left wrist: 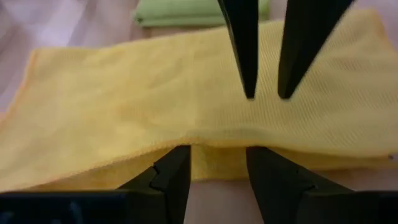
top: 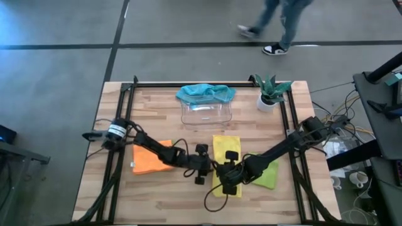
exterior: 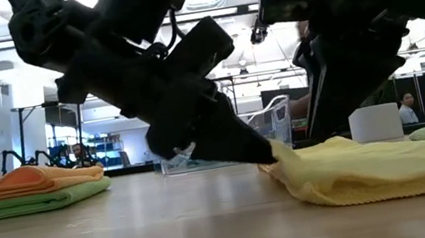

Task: Fold microfiber towels
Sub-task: Fold the yellow microfiber cloth

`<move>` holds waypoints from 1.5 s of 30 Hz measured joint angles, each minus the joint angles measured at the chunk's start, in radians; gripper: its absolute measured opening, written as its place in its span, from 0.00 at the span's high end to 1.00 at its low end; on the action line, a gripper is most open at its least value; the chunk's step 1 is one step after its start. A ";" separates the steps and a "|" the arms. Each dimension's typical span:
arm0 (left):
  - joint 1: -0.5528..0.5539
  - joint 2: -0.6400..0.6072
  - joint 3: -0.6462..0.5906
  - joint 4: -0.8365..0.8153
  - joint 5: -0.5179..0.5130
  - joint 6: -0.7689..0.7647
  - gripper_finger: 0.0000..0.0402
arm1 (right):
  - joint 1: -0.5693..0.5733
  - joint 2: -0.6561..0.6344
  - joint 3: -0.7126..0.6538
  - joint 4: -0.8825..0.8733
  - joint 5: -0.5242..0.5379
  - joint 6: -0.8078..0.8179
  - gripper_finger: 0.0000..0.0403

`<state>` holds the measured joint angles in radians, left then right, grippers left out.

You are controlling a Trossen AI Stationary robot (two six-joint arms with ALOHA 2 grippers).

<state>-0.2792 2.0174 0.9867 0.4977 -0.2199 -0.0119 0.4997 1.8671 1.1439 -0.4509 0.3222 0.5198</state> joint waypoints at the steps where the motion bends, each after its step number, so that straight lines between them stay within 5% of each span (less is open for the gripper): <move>1: 0.001 0.000 0.000 0.010 0.000 0.000 0.65 | 0.000 0.000 -0.001 -0.001 -0.001 0.000 0.80; 15: 0.020 0.097 0.028 0.092 0.002 -0.012 0.65 | -0.008 0.000 -0.009 -0.018 -0.007 0.000 0.80; 31: 0.018 0.105 0.047 -0.005 0.013 -0.056 0.65 | -0.015 -0.017 -0.105 -0.026 -0.055 0.090 0.80; 45: 0.017 0.107 0.042 -0.004 0.015 -0.059 0.65 | -0.014 -0.070 -0.086 -0.206 -0.006 0.084 0.80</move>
<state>-0.2619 2.1246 1.0286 0.4934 -0.2051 -0.0711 0.4858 1.7970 1.0577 -0.6572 0.3163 0.6041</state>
